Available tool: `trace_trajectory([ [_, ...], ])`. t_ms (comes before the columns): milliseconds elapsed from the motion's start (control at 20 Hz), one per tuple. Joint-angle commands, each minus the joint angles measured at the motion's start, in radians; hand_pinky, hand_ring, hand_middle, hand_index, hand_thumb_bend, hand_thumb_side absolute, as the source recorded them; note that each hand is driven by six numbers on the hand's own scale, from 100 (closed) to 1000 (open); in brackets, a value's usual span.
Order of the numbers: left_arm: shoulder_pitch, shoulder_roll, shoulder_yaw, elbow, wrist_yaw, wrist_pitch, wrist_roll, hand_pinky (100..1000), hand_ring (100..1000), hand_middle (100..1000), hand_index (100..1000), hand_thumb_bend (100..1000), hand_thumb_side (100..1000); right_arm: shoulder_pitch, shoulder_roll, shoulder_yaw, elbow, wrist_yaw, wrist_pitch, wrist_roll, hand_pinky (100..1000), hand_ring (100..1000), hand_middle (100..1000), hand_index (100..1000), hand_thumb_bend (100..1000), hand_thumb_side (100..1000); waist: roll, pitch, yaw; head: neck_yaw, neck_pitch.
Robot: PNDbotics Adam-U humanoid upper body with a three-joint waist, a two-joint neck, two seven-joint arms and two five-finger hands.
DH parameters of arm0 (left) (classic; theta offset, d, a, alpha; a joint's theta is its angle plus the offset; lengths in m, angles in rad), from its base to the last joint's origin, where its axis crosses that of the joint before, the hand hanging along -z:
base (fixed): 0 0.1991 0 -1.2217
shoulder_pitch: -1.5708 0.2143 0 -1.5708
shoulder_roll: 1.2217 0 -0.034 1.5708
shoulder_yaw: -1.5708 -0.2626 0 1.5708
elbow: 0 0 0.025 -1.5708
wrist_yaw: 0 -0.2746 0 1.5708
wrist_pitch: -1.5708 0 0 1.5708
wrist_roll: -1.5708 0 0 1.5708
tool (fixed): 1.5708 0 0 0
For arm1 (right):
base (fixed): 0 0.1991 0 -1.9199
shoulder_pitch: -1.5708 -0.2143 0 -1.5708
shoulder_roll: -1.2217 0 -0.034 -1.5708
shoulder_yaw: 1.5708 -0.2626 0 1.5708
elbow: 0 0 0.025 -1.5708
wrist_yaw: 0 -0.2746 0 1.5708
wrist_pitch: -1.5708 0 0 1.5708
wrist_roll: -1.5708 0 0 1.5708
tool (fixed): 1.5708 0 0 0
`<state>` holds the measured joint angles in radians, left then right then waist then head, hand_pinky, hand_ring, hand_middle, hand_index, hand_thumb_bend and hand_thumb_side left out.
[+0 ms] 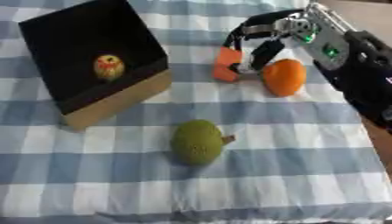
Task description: Pick up objects on the table and place them in the box.
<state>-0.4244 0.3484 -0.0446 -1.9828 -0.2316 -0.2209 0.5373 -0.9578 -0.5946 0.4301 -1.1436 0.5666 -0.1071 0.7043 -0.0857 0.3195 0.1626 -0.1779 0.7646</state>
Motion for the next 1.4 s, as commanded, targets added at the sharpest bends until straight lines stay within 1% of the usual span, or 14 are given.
trace_trajectory([
  [50, -0.016, 0.005, 0.002, -0.017, 0.004, -0.002, -0.004, 748, 879, 752, 801, 547, 644, -0.008, -0.011, -0.009, 0.008, 0.012, 0.003, -0.016, 894, 894, 591, 887, 279, 450, 0.000, -0.014, 0.002, -0.004, 0.005],
  [100, -0.017, 0.005, 0.002, -0.017, 0.004, -0.002, -0.005, 748, 879, 752, 801, 547, 644, -0.007, -0.010, -0.009, 0.010, 0.013, 0.003, -0.017, 894, 893, 586, 887, 276, 451, 0.000, -0.014, 0.002, -0.004, 0.005],
  [150, -0.017, 0.005, 0.001, -0.017, 0.004, -0.001, -0.005, 748, 880, 752, 800, 547, 644, -0.006, -0.009, -0.010, 0.011, 0.013, 0.006, -0.021, 889, 885, 546, 892, 282, 421, 0.000, -0.013, 0.002, -0.004, 0.005],
  [300, -0.017, 0.005, 0.001, -0.017, 0.004, 0.000, -0.007, 748, 880, 752, 798, 546, 644, -0.006, -0.005, -0.010, 0.011, 0.007, 0.013, -0.028, 886, 876, 515, 921, 279, 398, 0.000, -0.013, 0.002, -0.005, 0.005],
  [350, -0.017, 0.005, 0.001, -0.017, 0.004, 0.000, -0.008, 748, 880, 752, 797, 546, 645, -0.006, -0.004, -0.010, 0.009, 0.003, 0.014, -0.029, 880, 861, 494, 953, 290, 364, 0.000, -0.013, 0.002, -0.005, 0.005],
  [400, -0.017, 0.006, 0.000, -0.017, 0.004, 0.001, -0.008, 748, 880, 752, 797, 546, 645, -0.007, -0.004, -0.010, 0.007, -0.001, 0.015, -0.031, 879, 858, 490, 956, 290, 357, 0.000, -0.013, 0.002, -0.005, 0.005],
  [450, -0.017, 0.006, 0.000, -0.017, 0.004, 0.001, -0.009, 748, 880, 752, 797, 545, 645, -0.007, -0.003, -0.010, 0.007, -0.005, 0.017, -0.034, 869, 837, 467, 970, 284, 306, 0.001, -0.013, 0.002, -0.006, 0.005],
  [500, -0.018, 0.005, 0.000, -0.017, 0.004, 0.001, -0.009, 748, 880, 752, 797, 545, 645, -0.007, -0.002, -0.012, 0.007, -0.011, 0.021, -0.039, 866, 831, 460, 970, 269, 287, 0.001, -0.013, 0.002, -0.006, 0.005],
  [550, -0.018, 0.005, 0.001, -0.017, 0.003, 0.002, -0.009, 748, 880, 752, 797, 544, 645, -0.008, -0.002, -0.013, 0.007, -0.017, 0.027, -0.044, 861, 819, 449, 971, 237, 244, 0.001, -0.013, 0.002, -0.006, 0.005],
  [650, -0.017, 0.006, 0.000, -0.017, 0.003, 0.003, -0.010, 748, 881, 753, 797, 545, 645, -0.010, -0.002, -0.014, 0.002, -0.034, 0.038, -0.050, 854, 807, 436, 970, 193, 189, 0.000, -0.014, 0.002, -0.006, 0.005],
  [800, -0.016, 0.007, 0.000, -0.017, 0.002, 0.005, -0.011, 748, 881, 753, 797, 544, 645, -0.016, -0.010, -0.016, -0.016, -0.061, 0.056, -0.056, 848, 798, 423, 963, 155, 100, -0.001, -0.015, 0.000, -0.004, 0.005],
  [900, -0.015, 0.008, 0.000, -0.017, 0.002, 0.007, -0.011, 748, 882, 753, 797, 543, 645, -0.019, -0.019, -0.015, -0.035, -0.080, 0.069, -0.058, 844, 790, 416, 960, 120, 100, -0.001, -0.016, -0.001, -0.004, 0.005],
  [1100, -0.014, 0.009, 0.000, -0.017, 0.001, 0.007, -0.012, 748, 881, 753, 797, 543, 645, -0.024, -0.032, -0.013, -0.063, -0.105, 0.093, -0.054, 839, 783, 407, 954, 112, 100, -0.001, -0.018, -0.004, -0.004, 0.005],
  [1400, -0.011, 0.011, -0.001, -0.017, 0.001, 0.009, -0.014, 748, 883, 754, 797, 542, 645, -0.030, -0.052, -0.014, -0.101, -0.119, 0.104, -0.056, 838, 781, 404, 949, 163, 109, -0.002, -0.019, -0.007, -0.003, 0.005],
])
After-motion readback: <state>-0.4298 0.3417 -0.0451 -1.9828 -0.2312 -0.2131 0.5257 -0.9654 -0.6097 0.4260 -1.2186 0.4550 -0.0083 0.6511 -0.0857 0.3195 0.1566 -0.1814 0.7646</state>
